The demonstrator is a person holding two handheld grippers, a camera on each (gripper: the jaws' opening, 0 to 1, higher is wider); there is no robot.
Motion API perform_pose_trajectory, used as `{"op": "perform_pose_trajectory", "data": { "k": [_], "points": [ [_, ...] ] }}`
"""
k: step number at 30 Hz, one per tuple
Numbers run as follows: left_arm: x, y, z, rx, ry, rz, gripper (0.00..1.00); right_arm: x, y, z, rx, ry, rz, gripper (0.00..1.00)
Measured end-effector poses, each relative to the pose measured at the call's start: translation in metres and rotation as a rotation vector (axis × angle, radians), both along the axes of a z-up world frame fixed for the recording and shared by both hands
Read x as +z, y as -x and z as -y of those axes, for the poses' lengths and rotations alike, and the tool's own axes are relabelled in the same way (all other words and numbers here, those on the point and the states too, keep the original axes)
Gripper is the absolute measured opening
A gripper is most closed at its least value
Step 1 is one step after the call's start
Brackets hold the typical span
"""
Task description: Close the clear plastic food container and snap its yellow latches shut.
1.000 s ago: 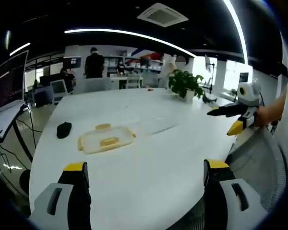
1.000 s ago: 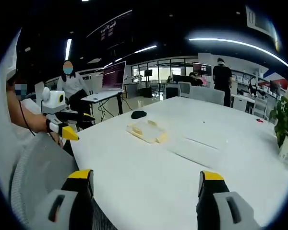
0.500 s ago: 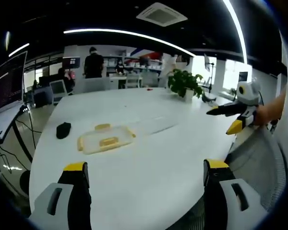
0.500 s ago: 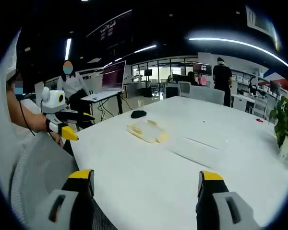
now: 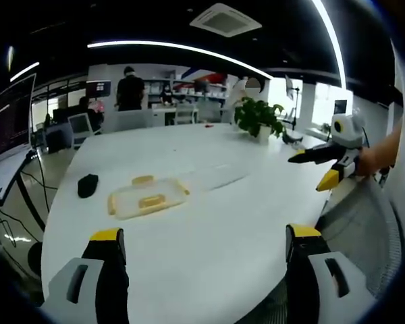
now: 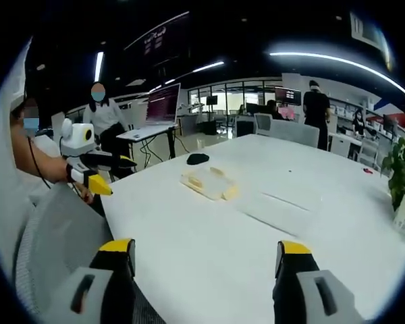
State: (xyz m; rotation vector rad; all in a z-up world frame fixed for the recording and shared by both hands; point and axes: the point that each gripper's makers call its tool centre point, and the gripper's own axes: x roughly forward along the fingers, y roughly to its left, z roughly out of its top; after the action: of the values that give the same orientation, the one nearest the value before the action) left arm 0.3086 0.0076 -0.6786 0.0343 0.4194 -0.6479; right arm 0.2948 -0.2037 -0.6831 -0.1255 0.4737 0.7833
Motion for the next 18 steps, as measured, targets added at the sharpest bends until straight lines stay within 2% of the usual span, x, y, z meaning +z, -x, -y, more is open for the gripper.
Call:
{"op": "perform_pose_trajectory", "data": {
  "k": [18],
  "points": [
    [-0.0043, -0.0059, -0.0019, -0.017, -0.019, -0.013, 0.96, -0.0018, -0.0098, -0.0049, 0.012, 0.000, -0.002, 0.84]
  ]
}}
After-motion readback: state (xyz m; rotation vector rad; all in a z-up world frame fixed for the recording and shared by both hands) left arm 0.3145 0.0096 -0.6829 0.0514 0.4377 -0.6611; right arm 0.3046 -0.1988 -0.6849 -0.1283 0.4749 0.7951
